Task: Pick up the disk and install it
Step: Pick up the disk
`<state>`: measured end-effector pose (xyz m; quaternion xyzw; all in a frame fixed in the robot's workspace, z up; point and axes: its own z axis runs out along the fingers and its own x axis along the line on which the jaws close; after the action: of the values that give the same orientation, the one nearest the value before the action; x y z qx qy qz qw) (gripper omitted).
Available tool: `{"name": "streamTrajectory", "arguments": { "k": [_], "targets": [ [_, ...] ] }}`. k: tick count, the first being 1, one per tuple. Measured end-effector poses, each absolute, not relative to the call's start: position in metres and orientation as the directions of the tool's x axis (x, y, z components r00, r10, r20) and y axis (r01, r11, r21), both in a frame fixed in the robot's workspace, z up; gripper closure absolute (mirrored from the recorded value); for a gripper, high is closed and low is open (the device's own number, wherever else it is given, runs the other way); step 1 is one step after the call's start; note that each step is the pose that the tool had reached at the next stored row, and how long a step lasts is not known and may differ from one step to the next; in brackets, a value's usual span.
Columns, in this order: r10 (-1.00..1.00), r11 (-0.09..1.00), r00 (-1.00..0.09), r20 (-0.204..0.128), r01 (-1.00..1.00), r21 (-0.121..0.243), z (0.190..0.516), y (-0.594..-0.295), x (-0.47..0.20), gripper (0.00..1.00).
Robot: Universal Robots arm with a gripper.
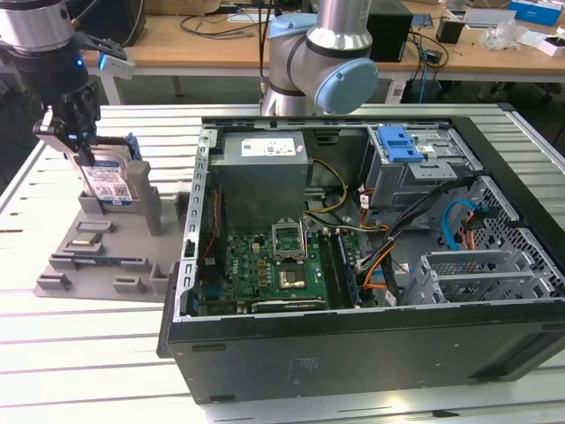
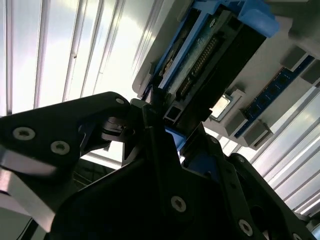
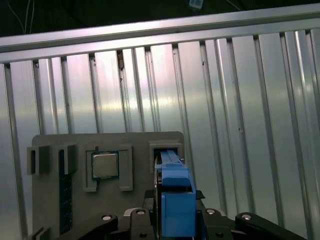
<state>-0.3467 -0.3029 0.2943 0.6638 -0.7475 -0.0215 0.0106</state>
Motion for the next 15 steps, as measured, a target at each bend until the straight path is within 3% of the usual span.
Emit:
{"name": "streamTrajectory", "arguments": {
  "k": [15],
  "targets": [
    [-0.997, 0.08, -0.081, -0.013, -0.996, 0.046, 0.348, -0.3, -0.347, 0.63]
  ]
}}
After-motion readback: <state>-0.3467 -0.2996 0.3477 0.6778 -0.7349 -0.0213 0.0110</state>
